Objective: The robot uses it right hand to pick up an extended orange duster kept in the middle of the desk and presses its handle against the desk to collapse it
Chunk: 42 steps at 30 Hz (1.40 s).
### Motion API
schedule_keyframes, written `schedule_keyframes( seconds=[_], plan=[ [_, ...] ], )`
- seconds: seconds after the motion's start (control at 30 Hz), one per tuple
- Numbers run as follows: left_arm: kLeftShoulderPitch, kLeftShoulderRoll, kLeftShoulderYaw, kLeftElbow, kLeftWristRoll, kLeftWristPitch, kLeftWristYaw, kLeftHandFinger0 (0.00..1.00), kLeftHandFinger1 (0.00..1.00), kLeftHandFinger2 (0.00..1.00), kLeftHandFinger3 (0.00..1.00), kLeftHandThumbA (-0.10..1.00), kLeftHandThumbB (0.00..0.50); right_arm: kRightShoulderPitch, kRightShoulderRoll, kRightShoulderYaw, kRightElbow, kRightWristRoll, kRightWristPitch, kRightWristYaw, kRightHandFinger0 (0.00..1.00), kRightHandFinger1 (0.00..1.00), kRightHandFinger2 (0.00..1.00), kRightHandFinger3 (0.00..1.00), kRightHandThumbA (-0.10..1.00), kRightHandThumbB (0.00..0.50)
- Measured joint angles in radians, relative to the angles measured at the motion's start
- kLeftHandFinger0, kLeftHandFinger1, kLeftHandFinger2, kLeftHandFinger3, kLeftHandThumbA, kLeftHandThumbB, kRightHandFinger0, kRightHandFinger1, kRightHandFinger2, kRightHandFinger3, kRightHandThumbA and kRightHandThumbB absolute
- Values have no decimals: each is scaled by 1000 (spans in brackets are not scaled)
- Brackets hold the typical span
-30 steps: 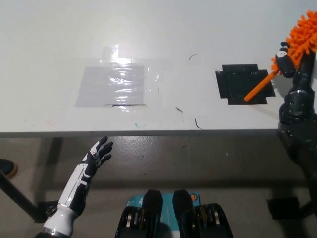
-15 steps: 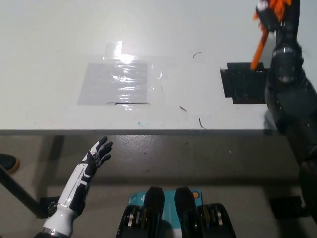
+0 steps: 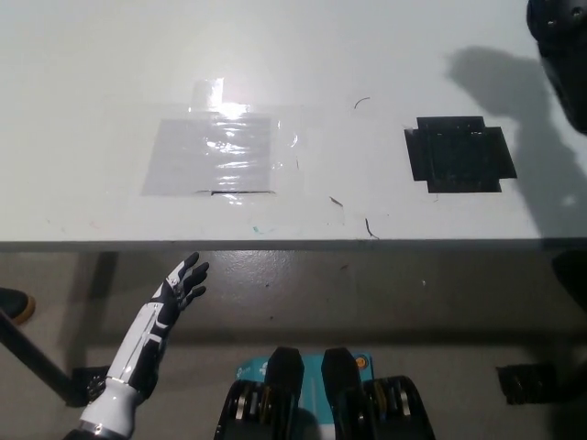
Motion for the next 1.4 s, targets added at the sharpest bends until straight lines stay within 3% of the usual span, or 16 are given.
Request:
schedule_keyframes(
  seconds=[0.03, 0.23, 0.3, 0.33, 0.37, 0.4, 0.57, 0.6, 0.63, 0.67, 0.7, 0.73, 1.07, 1.17, 1.33, 1.4],
  plan=[
    [0, 1, 0, 0, 0, 0, 0, 1000, 1000, 1000, 1000, 1000, 64, 1, -9, 40, 29, -20, -3, 6, 0, 327, 685, 625, -100, 205],
    [3, 3, 0, 0, -1, 0, 0, 1000, 1000, 1000, 1000, 1000, 72, 50, -34, 236, 128, -142, -6, 63, 36, 553, 932, 805, -100, 186],
    [4, 3, 0, 0, -3, 0, 0, 1000, 1000, 1000, 1000, 1000, 94, 79, -36, 301, 162, -183, -6, 89, 61, 490, 755, 655, -100, 286],
    [4, 3, 0, 0, -5, 0, 0, 1000, 1000, 1000, 1000, 1000, 105, 90, -35, 314, 173, -196, -8, 96, 9, 403, 627, 502, -100, 203],
    [4, 2, 0, 0, -6, -1, 0, 1000, 1000, 1000, 1000, 1000, 105, 99, -35, 332, 187, -211, -8, 104, 0, 347, 552, 398, -100, 190],
    [4, 2, 0, 0, -7, -1, 0, 1000, 1000, 1000, 1000, 1000, 101, 110, -35, 348, 199, -223, -10, 109, 17, 320, 556, 378, -100, 230],
    [4, 2, 0, 0, -14, -1, 0, 1000, 1000, 1000, 1000, 1000, 92, 161, -32, 378, 238, -269, -19, 130, 0, 356, 740, 631, -100, 195],
    [4, 2, 0, 0, -15, -1, 0, 1000, 1000, 1000, 1000, 1000, 103, 169, -30, 379, 244, -274, -23, 130, 528, 942, 1000, 1000, 236, 279],
    [4, 2, 0, 0, -16, -2, 0, 1000, 1000, 1000, 1000, 1000, 104, 176, -27, 378, 250, -277, -23, 139, 797, 1000, 1000, 1000, 325, 272],
    [4, 2, 0, 0, -17, -2, 0, 1000, 1000, 1000, 1000, 1000, 113, 179, -24, 378, 254, -278, -20, 160, 1000, 1000, 1000, 1000, 592, 413],
    [4, 2, 0, 0, -18, -1, 0, 1000, 1000, 1000, 1000, 1000, 106, 180, -19, 378, 256, -279, -14, 185, 1000, 1000, 1000, 1000, 640, 492],
    [4, 2, 0, 0, -18, -1, 0, 1000, 1000, 1000, 1000, 1000, 105, 180, -17, 378, 256, -280, -10, 207, 1000, 1000, 1000, 1000, 641, 500],
    [4, 2, -2, 0, -24, -1, 0, 1000, 1000, 1000, 1000, 1000, 143, 181, -12, 288, 138, -249, 35, 429, 1000, 1000, 1000, 1000, 883, 500],
    [4, 2, -3, 0, -28, -1, -4, 1000, 1000, 1000, 1000, 1000, 147, 182, -21, 235, 41, -225, 57, 494, 1000, 1000, 1000, 1000, 867, 464],
    [4, 2, -3, 0, -31, 0, -12, 1000, 1000, 1000, 1000, 1000, 144, 198, -37, 160, -161, -181, 96, 565, 1000, 1000, 1000, 1000, 950, 492],
    [4, 2, -3, 0, -32, 1, -13, 1000, 1000, 1000, 1000, 1000, 151, 213, -42, 127, -253, -161, 115, 589, 1000, 1000, 1000, 1000, 887, 484]
  ],
)
